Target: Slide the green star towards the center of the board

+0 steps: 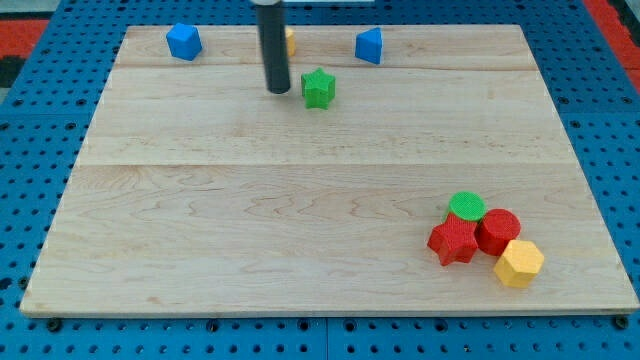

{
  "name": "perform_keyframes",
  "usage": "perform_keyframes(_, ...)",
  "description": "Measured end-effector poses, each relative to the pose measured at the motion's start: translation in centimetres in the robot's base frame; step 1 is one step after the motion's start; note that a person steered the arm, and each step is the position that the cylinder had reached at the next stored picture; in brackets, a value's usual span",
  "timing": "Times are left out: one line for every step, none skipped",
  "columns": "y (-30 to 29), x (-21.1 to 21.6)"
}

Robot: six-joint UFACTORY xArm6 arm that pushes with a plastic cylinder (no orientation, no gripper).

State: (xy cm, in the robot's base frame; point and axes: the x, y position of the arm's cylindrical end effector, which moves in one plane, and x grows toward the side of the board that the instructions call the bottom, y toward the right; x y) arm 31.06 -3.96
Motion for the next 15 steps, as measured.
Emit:
perform_keyframes(3.8, -1.3)
perform_keyframes(7.0, 3.2)
perform_keyframes(8.8, 5.5)
perform_keyframes(5.2, 5.1)
perform_keyframes(3.3, 4.0)
perform_keyframes(3.1, 2.3)
perform_keyframes(3.1, 1.2)
perform_keyframes(3.0, 0.8)
perform_keyframes(2.3, 0.4)
perform_keyframes(8.0, 1.6)
perform_keyframes(12.4, 3.0)
perform_keyframes(12.6, 7.7)
perform_keyframes(11.9, 10.3)
perform_keyframes(8.7, 9.1)
perform_keyframes(7.8, 12.0)
